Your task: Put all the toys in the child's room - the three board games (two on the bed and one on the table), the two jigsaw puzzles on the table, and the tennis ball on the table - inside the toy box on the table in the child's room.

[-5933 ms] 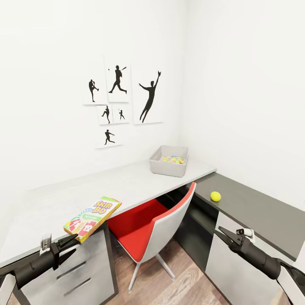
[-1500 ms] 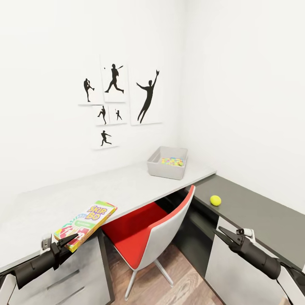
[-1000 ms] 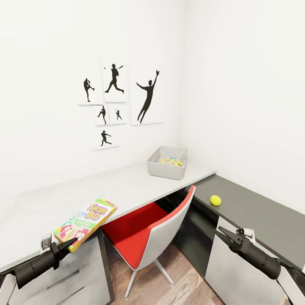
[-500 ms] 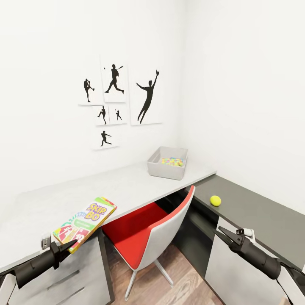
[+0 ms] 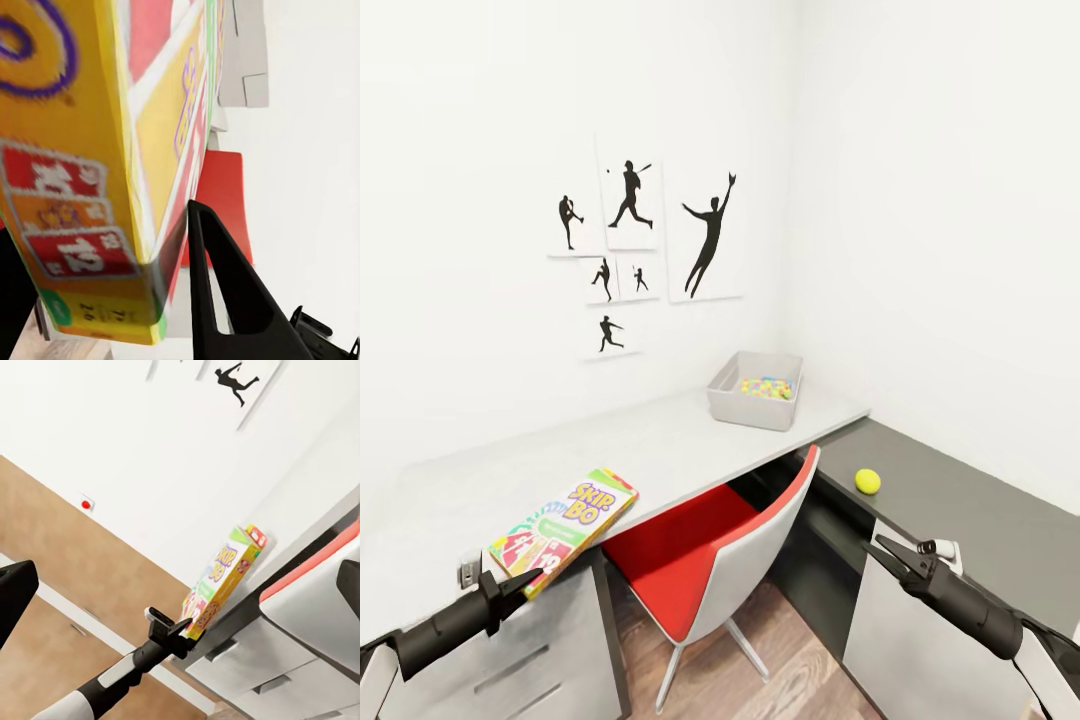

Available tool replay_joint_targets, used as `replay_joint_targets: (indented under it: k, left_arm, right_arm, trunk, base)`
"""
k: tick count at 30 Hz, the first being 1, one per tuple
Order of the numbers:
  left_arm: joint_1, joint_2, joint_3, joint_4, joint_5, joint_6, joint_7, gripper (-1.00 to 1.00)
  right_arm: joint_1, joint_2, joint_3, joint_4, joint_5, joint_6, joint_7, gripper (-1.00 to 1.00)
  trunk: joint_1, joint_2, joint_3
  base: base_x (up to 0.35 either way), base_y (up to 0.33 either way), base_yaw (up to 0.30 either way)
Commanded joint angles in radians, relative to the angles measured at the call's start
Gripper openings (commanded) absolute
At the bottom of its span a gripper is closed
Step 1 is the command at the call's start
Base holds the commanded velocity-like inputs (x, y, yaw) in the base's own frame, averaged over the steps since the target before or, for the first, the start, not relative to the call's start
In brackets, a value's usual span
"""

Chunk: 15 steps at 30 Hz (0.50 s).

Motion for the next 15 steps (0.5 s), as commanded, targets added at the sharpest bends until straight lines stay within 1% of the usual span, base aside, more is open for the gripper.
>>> replay_joint_targets:
  k: [1,15]
  left_arm:
    - [-0.001,0.0,0.001,0.0,-0.001,0.004,-0.003,-1.0]
    - [-0.001,0.001,0.001,0.0,-0.001,0.004,-0.005,-1.0]
  right_arm:
    - [0.0,0.0,0.0,0.0,-0.005,0.008,0.001,1.0]
    - [0.0,-0.002,0.0,-0.002,-0.003,-0.003,0.002,1.0]
  trunk:
    - [-0.004,0.007,0.002]
    - [-0.058,0.105,0.046]
  base:
    - [0.0,0.0,0.0]
    - [0.0,0.0,0.0]
